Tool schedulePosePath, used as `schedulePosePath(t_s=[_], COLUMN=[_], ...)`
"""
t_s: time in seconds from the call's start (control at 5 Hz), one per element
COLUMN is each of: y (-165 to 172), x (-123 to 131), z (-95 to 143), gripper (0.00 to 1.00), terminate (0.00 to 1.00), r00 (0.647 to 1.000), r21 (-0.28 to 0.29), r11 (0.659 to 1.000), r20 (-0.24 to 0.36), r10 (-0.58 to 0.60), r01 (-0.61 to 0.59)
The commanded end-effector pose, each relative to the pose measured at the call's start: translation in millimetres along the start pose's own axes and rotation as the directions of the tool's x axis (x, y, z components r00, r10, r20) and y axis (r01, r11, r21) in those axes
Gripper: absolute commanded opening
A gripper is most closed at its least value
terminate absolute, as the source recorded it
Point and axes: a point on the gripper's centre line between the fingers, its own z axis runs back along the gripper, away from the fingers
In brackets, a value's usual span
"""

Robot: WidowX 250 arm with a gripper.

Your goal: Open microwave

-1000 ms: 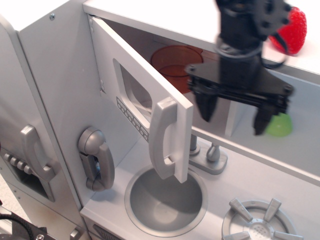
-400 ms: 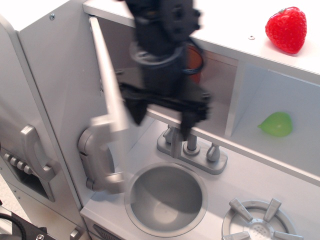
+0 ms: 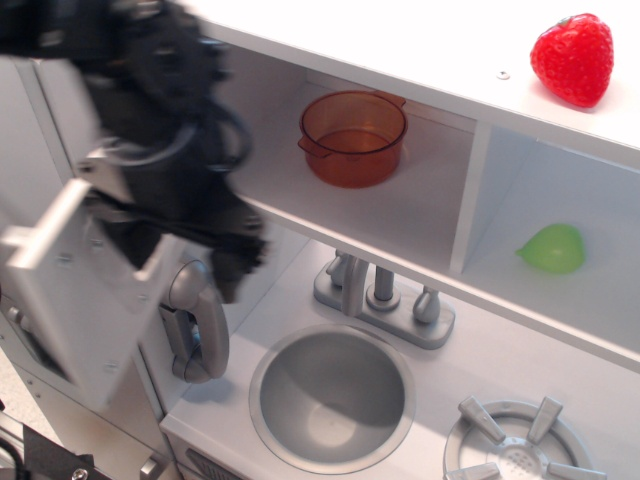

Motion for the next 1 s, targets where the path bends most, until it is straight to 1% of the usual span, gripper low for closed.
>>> schedulePosePath(t_s=[0.0, 0.2, 0.4, 0.6, 0.8], y=[-23.0, -65.5, -88.5, -88.5, -88.5], x=[-4.2, -5.8, -0.9, -0.9, -0.9], z=[31.2, 46.0, 69.5, 69.5, 69.5], gripper=[1.00, 1.00, 1.00, 1.00, 1.00], terminate=[0.00, 0.00, 0.00, 0.00, 1.00], r00=[0.998, 0.995, 0.994, 0.994, 0.994], r21=[-0.153, -0.275, -0.303, -0.303, -0.303], r11=[0.987, 0.960, 0.950, 0.950, 0.950], r20=[-0.029, -0.074, -0.055, -0.055, -0.055], r10=[-0.050, -0.072, -0.093, -0.093, -0.093], r01=[0.045, 0.049, 0.072, 0.072, 0.072])
